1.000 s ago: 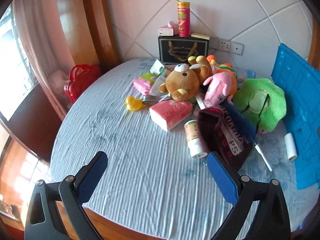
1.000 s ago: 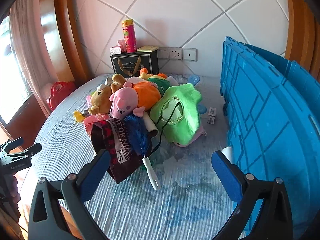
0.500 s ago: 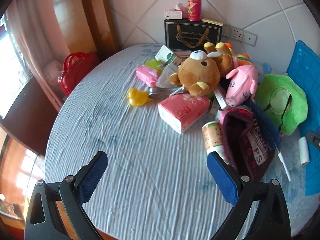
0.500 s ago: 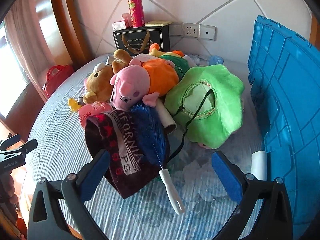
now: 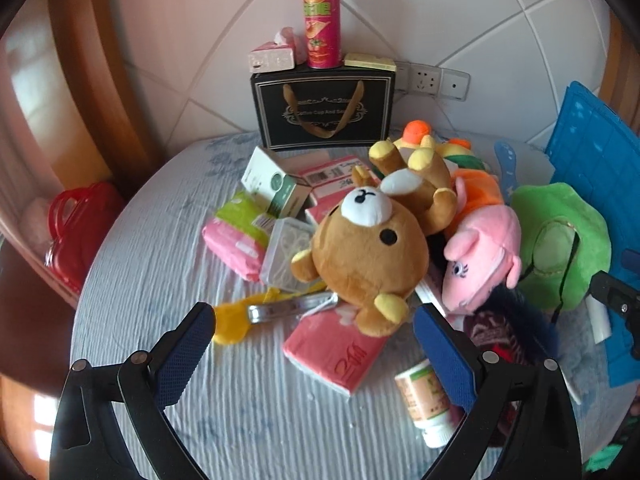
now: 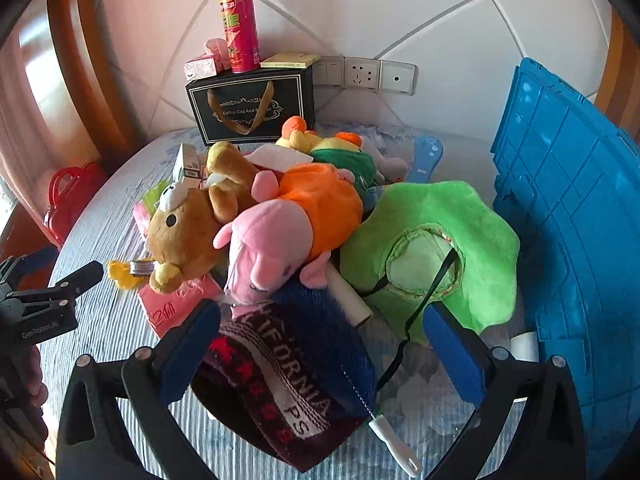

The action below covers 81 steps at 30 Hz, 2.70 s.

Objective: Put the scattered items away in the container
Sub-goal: 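Grasp the brown teddy bear with the left tool while the right grasps the pink pig plush, then lift the teddy bear and pig plush and carry them toward the crate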

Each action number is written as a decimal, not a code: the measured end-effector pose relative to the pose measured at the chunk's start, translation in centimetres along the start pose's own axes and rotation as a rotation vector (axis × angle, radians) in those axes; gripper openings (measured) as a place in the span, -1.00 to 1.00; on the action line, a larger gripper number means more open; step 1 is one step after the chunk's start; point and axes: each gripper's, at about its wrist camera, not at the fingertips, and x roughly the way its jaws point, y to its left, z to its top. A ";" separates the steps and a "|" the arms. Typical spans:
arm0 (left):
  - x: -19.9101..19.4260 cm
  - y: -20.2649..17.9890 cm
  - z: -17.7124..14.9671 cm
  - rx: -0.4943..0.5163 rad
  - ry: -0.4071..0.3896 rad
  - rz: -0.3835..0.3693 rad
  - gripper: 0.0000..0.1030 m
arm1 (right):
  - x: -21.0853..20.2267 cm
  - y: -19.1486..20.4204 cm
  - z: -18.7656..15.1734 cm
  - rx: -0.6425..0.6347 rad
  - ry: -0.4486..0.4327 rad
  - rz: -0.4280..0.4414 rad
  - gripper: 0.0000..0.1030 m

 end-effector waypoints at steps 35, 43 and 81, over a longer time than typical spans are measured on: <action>12.7 -5.4 2.7 0.175 0.137 -0.119 0.99 | 14.0 -1.0 2.6 0.134 0.236 0.081 1.00; 13.3 -5.1 3.0 0.184 0.133 -0.116 1.00 | 15.1 -0.7 3.1 0.149 0.235 0.118 1.00; -2.2 -3.8 0.3 0.096 -0.213 -0.067 0.72 | 1.4 1.8 1.3 0.042 -0.068 0.110 0.29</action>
